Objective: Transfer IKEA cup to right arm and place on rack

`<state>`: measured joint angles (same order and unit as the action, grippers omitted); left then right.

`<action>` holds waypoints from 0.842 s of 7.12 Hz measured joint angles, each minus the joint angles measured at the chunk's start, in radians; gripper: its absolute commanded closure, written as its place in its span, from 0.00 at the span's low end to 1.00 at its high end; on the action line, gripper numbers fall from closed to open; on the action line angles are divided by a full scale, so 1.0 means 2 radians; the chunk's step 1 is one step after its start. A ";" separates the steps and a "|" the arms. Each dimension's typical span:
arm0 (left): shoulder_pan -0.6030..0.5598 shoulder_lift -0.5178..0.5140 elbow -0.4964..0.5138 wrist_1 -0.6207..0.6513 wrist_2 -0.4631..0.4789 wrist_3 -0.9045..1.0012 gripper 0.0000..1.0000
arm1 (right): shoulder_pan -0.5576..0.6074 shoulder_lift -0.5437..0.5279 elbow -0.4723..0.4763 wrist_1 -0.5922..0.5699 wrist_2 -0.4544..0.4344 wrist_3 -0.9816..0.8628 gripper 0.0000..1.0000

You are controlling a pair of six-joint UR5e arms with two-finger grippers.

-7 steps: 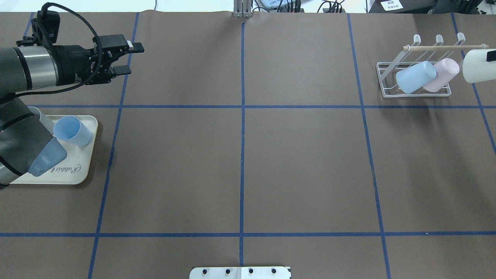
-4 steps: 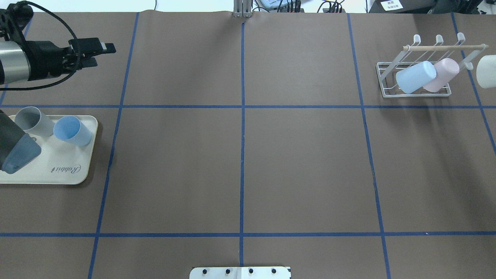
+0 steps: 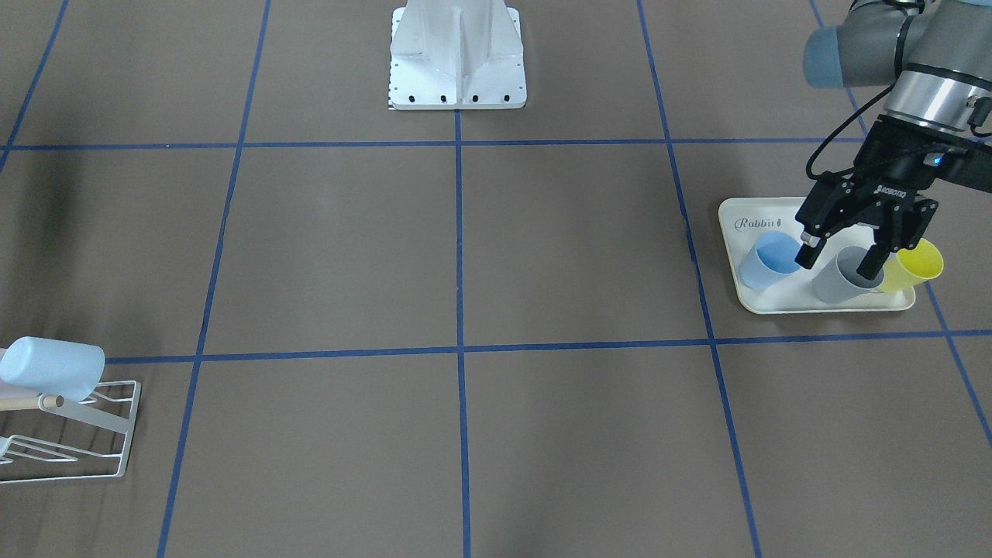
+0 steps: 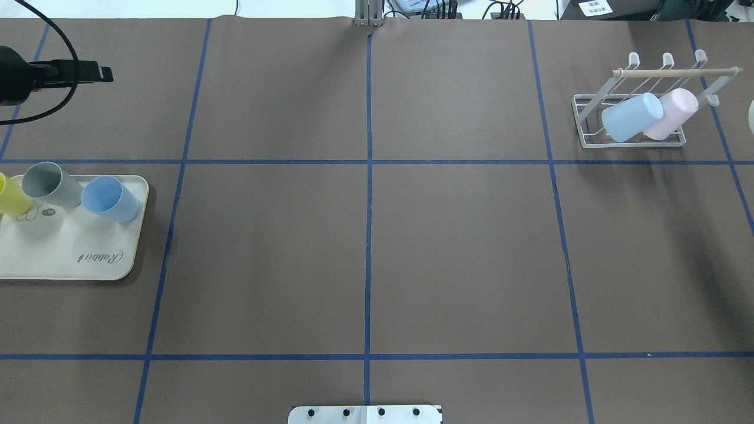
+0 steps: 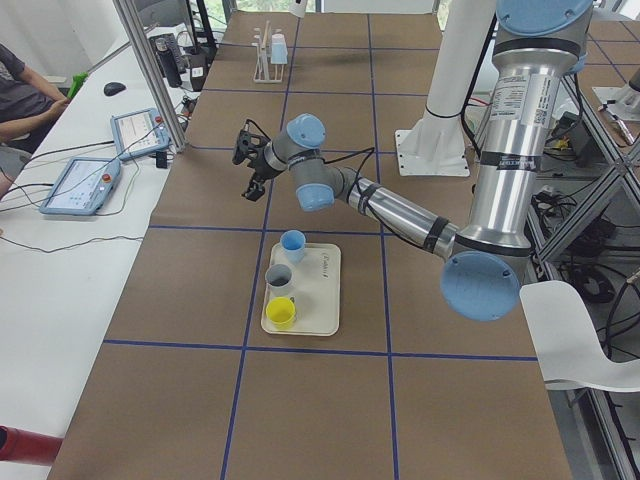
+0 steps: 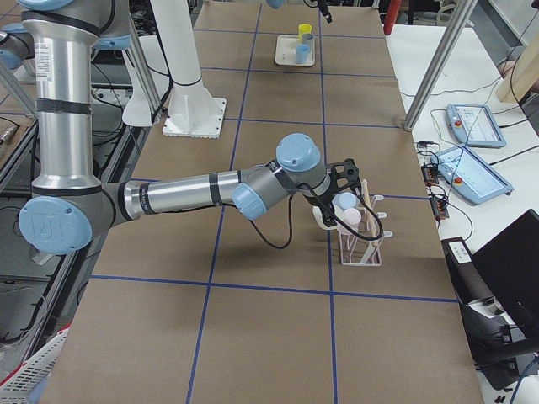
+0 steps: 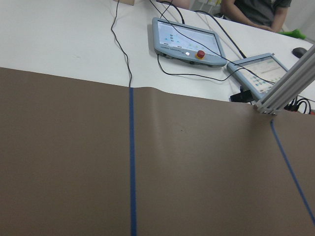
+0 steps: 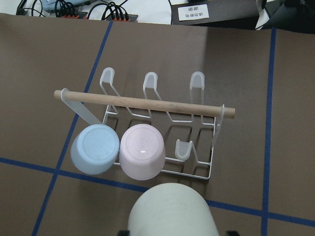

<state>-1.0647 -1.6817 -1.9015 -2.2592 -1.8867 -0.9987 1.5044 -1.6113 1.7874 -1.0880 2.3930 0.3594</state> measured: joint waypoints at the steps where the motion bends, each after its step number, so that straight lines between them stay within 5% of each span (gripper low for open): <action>1: -0.009 0.011 -0.019 0.043 0.001 0.040 0.00 | -0.003 0.002 -0.010 -0.004 0.000 -0.009 0.72; 6: -0.015 0.041 -0.040 0.082 0.002 0.095 0.00 | -0.010 0.067 -0.106 -0.029 -0.001 -0.061 0.74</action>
<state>-1.0951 -1.5999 -1.9810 -2.0944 -1.8820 -0.8087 1.4837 -1.4771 1.5758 -1.1457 2.3915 0.2371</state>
